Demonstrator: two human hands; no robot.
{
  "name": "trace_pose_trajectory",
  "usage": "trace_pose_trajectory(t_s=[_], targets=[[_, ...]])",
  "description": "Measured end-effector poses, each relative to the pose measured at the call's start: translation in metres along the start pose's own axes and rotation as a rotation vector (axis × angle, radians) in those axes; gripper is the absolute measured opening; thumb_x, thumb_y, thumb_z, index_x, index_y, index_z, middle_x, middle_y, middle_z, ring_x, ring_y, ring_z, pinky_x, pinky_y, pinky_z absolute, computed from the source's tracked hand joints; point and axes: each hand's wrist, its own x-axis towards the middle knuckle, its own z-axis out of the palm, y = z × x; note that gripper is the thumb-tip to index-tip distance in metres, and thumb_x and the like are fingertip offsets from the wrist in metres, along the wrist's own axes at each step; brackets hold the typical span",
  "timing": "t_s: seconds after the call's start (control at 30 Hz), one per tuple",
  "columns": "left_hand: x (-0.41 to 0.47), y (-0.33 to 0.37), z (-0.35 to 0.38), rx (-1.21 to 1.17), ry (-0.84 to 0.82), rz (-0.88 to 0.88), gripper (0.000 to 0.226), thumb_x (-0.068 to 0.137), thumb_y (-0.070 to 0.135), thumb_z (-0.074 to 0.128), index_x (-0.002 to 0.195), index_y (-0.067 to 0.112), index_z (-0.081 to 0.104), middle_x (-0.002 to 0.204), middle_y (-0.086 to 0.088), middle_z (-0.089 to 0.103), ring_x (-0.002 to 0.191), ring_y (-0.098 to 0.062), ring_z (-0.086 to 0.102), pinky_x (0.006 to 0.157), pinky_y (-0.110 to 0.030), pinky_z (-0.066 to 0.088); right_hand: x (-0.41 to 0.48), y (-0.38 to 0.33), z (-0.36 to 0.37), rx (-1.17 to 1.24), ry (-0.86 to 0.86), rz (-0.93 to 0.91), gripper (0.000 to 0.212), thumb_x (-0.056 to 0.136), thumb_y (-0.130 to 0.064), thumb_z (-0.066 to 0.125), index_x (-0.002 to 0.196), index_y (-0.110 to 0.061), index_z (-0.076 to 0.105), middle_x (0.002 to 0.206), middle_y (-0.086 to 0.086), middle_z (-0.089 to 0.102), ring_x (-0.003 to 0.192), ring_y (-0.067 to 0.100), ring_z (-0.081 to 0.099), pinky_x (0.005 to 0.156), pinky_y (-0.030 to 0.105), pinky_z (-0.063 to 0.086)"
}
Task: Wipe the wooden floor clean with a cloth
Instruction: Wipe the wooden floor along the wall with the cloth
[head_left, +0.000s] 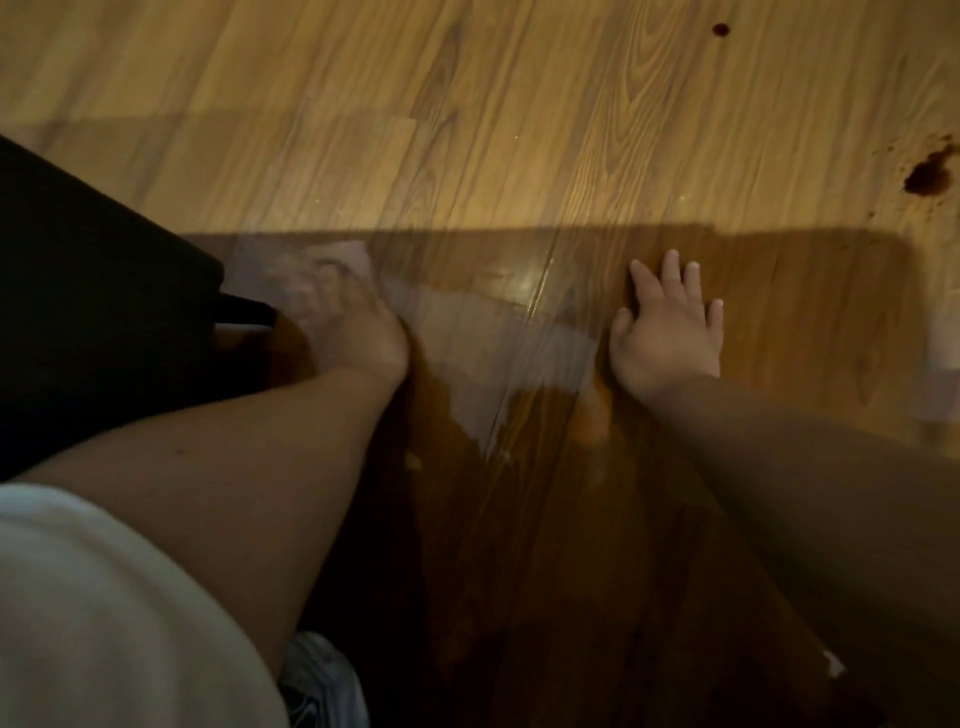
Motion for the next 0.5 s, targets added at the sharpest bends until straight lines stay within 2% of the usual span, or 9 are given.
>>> trace_pose_trajectory(t_s=[0.07, 0.17, 0.2, 0.23, 0.3, 0.37, 0.43, 0.47, 0.5], targets=[[-0.011, 0.035, 0.004, -0.004, 0.019, 0.308, 0.057, 0.099, 0.026, 0.033, 0.151, 0.009, 0.018, 0.159, -0.014, 0.01, 0.146, -0.032, 0.002, 0.116, -0.047, 0.004, 0.006, 0.001, 0.001, 0.006, 0.041, 0.001, 0.054, 0.103, -0.029, 0.03, 0.155, -0.022, 0.015, 0.163, 0.002, -0.001, 0.149, 0.022, -0.008, 0.12, 0.047, -0.001], [-0.014, 0.07, 0.003, -0.004, -0.114, 0.854, 0.053, 0.1, 0.03, 0.035, 0.151, 0.023, 0.023, 0.161, -0.005, 0.008, 0.148, -0.022, 0.001, 0.117, -0.041, 0.003, 0.017, 0.007, 0.001, 0.01, 0.084, 0.024, 0.056, 0.102, -0.029, 0.03, 0.155, -0.021, 0.014, 0.163, 0.003, 0.001, 0.149, 0.022, -0.006, 0.12, 0.048, -0.001], [-0.005, 0.071, 0.0, 0.014, -0.131, 0.953, 0.052, 0.1, 0.031, 0.036, 0.151, 0.026, 0.025, 0.161, -0.006, 0.007, 0.148, -0.022, 0.002, 0.117, -0.041, 0.004, 0.021, 0.01, 0.0, 0.0, 0.093, 0.03, 0.056, 0.102, -0.03, 0.03, 0.155, -0.021, 0.014, 0.163, 0.003, 0.001, 0.149, 0.022, -0.005, 0.12, 0.048, -0.001], [0.007, 0.063, -0.002, 0.032, -0.112, 0.952, 0.052, 0.099, 0.031, 0.038, 0.15, 0.027, 0.026, 0.161, -0.009, 0.007, 0.147, -0.025, 0.004, 0.117, -0.042, 0.006, 0.023, 0.012, 0.0, -0.01, 0.093, 0.026, 0.056, 0.102, -0.031, 0.03, 0.155, -0.022, 0.014, 0.163, 0.003, 0.001, 0.149, 0.023, -0.005, 0.12, 0.049, -0.001], [0.033, 0.036, -0.005, 0.074, -0.014, 0.713, 0.055, 0.099, 0.03, 0.037, 0.151, 0.023, 0.024, 0.158, -0.018, 0.01, 0.145, -0.035, 0.009, 0.116, -0.043, 0.011, 0.026, 0.012, 0.003, -0.018, 0.078, 0.022, 0.057, 0.102, -0.035, 0.029, 0.155, -0.024, 0.012, 0.163, 0.004, -0.001, 0.149, 0.025, -0.007, 0.119, 0.053, -0.002], [0.054, 0.01, -0.008, 0.14, 0.056, 0.343, 0.055, 0.101, 0.032, 0.029, 0.152, 0.015, 0.019, 0.157, -0.025, 0.006, 0.145, -0.04, 0.005, 0.116, -0.045, 0.012, 0.028, 0.01, 0.007, -0.034, 0.055, 0.041, 0.058, 0.102, -0.04, 0.027, 0.155, -0.028, 0.008, 0.162, 0.004, -0.007, 0.148, 0.026, -0.012, 0.117, 0.055, -0.006], [0.067, 0.009, -0.012, 0.009, 0.044, -0.006, 0.053, 0.101, 0.031, 0.031, 0.15, 0.012, 0.023, 0.156, -0.028, 0.006, 0.144, -0.042, 0.007, 0.114, -0.049, 0.012, 0.03, 0.009, 0.012, -0.069, 0.036, 0.056, 0.059, 0.102, -0.044, 0.023, 0.155, -0.03, 0.001, 0.161, 0.005, -0.013, 0.147, 0.027, -0.017, 0.115, 0.056, -0.009], [0.069, 0.019, -0.016, -0.049, 0.048, -0.11, 0.051, 0.101, 0.03, 0.033, 0.148, 0.01, 0.028, 0.154, -0.027, 0.014, 0.142, -0.042, 0.012, 0.113, -0.051, 0.014, 0.031, 0.01, 0.014, -0.088, 0.035, 0.057, 0.059, 0.102, -0.045, 0.021, 0.154, -0.03, -0.001, 0.161, 0.005, -0.015, 0.146, 0.027, -0.019, 0.115, 0.056, -0.01], [0.069, 0.035, -0.018, -0.033, 0.061, -0.127, 0.049, 0.101, 0.028, 0.034, 0.145, 0.007, 0.034, 0.151, -0.027, 0.025, 0.139, -0.042, 0.021, 0.112, -0.051, 0.017, 0.032, 0.01, 0.016, -0.103, 0.037, 0.057, 0.059, 0.102, -0.046, 0.019, 0.154, -0.03, -0.003, 0.161, 0.005, -0.017, 0.146, 0.027, -0.019, 0.114, 0.056, -0.011]])
